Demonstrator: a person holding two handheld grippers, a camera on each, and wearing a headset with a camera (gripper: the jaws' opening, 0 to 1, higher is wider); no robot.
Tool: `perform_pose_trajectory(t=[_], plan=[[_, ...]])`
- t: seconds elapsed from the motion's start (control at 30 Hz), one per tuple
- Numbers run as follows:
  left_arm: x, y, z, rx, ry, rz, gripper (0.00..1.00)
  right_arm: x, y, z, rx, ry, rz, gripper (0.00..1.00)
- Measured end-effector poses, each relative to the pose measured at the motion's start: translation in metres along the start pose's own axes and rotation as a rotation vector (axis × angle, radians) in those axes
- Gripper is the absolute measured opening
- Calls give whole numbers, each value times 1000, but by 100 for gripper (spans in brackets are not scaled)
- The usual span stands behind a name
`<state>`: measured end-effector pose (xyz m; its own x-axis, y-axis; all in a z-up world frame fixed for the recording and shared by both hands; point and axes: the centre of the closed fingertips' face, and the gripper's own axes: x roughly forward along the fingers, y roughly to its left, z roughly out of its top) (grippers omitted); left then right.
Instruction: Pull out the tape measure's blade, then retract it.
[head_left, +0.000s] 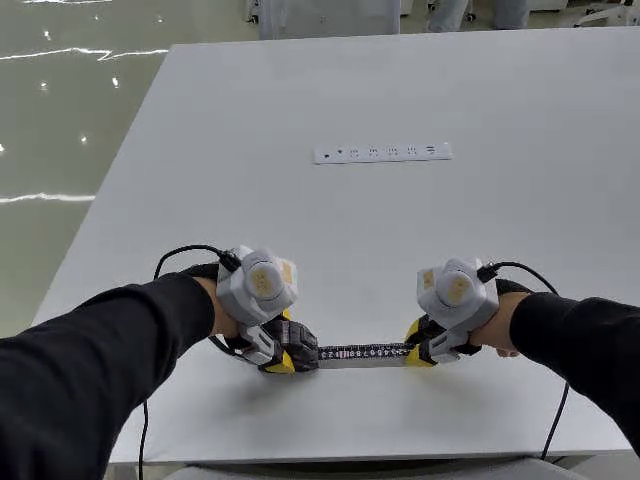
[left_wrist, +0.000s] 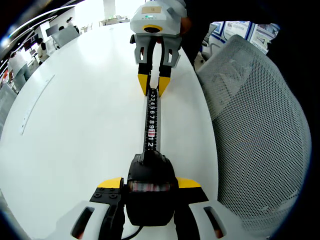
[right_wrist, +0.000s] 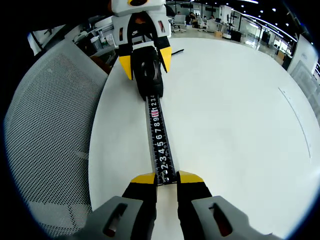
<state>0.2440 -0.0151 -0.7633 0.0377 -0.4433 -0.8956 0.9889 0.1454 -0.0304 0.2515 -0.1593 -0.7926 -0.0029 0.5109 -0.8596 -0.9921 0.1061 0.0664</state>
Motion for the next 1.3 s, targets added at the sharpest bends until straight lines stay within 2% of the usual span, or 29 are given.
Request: perform_pose_trajectory(t=[1.3], plan=[[0,1,-1,-7,-6,1,34,-7,-1,-12,18,8,-4,10]])
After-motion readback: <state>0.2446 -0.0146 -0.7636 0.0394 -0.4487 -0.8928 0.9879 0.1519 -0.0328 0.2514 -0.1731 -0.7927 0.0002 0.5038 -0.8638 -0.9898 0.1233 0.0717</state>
